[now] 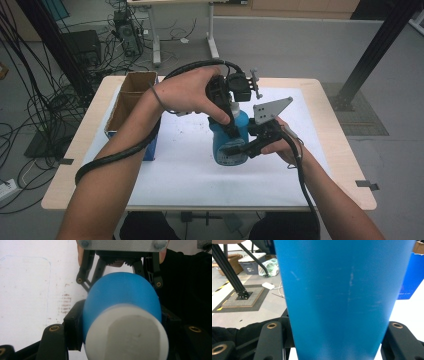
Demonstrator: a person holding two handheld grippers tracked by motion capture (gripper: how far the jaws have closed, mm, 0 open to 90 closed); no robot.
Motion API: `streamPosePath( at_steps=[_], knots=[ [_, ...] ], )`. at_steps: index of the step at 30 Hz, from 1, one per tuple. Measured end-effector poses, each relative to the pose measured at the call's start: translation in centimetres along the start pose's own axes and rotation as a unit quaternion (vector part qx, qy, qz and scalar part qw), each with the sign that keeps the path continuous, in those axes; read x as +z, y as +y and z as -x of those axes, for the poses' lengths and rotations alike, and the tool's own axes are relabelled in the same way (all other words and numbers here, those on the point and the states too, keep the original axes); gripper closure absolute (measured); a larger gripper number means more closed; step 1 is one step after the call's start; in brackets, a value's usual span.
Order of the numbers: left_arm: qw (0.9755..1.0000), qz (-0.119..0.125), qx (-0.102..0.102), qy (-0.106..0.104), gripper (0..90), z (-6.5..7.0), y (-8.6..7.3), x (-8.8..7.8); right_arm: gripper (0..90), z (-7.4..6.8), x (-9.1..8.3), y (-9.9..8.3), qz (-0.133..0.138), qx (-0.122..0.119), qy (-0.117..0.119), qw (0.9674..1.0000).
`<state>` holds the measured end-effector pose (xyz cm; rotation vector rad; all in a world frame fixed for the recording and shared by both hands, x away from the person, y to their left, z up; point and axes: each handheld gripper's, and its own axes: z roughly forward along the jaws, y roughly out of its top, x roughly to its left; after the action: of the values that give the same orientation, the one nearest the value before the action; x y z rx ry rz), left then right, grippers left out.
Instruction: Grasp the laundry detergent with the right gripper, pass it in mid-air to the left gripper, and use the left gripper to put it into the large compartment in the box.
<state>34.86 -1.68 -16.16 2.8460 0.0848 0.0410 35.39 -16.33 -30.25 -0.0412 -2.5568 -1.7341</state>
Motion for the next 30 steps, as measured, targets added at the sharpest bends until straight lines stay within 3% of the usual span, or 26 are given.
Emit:
streamPosePath(
  at_steps=[9,30],
  knots=[
    [1.0000,-0.002,-0.007,0.001,37.6,0.00,-0.03,0.08,43.7,0.16,0.11,-0.04,0.000,-0.002,0.001,1.0000],
    [0.9997,-0.019,0.002,0.016,37.7,0.09,0.16,0.28,43.0,0.42,0.50,-0.40,0.007,-0.009,-0.004,0.9999]
  ],
)
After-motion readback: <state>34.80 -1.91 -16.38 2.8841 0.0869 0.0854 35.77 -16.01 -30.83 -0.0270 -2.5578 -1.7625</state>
